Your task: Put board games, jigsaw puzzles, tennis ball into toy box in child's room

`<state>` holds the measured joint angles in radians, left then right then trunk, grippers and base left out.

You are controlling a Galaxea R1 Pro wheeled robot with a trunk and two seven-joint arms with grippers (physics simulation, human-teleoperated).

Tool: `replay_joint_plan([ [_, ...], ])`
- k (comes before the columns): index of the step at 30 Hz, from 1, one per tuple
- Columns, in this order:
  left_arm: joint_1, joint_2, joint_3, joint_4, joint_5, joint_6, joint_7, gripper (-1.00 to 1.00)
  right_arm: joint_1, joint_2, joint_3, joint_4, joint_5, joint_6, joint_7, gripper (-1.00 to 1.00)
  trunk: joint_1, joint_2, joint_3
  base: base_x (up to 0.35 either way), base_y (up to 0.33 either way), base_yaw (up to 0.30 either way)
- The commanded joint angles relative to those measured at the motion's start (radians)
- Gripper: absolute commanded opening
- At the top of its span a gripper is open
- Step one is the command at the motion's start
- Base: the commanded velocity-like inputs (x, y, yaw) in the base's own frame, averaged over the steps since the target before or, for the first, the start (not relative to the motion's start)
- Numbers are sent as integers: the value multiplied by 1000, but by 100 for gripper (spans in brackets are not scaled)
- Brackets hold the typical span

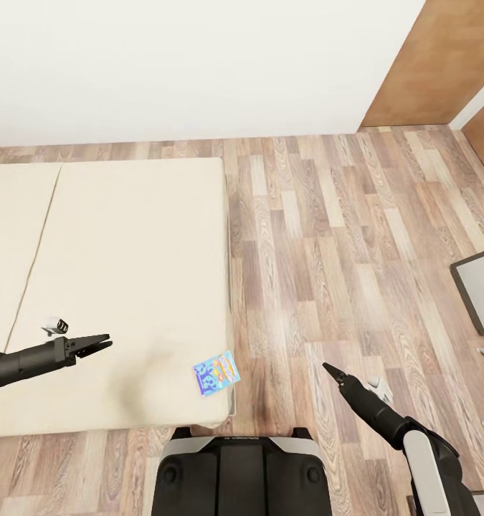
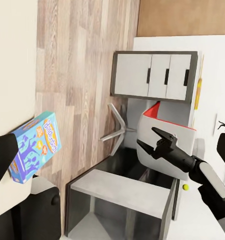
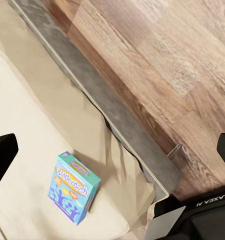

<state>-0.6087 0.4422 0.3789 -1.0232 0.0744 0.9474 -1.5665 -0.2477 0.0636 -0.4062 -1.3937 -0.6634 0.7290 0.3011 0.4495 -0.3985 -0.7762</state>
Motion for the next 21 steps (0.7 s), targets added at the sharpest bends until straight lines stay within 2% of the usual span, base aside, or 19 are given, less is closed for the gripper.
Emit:
replay_joint_plan([
  [1, 0, 0, 0, 0, -1, 10, -4, 100, -1, 1, -3, -1, 1, 7, 4, 100, 1, -2, -1, 0, 0, 0],
  [21, 0, 0, 0, 0, -1, 11, -4, 100, -1, 2, -3, -1, 2, 7, 4, 100, 1, -2, 12, -27, 0, 0],
])
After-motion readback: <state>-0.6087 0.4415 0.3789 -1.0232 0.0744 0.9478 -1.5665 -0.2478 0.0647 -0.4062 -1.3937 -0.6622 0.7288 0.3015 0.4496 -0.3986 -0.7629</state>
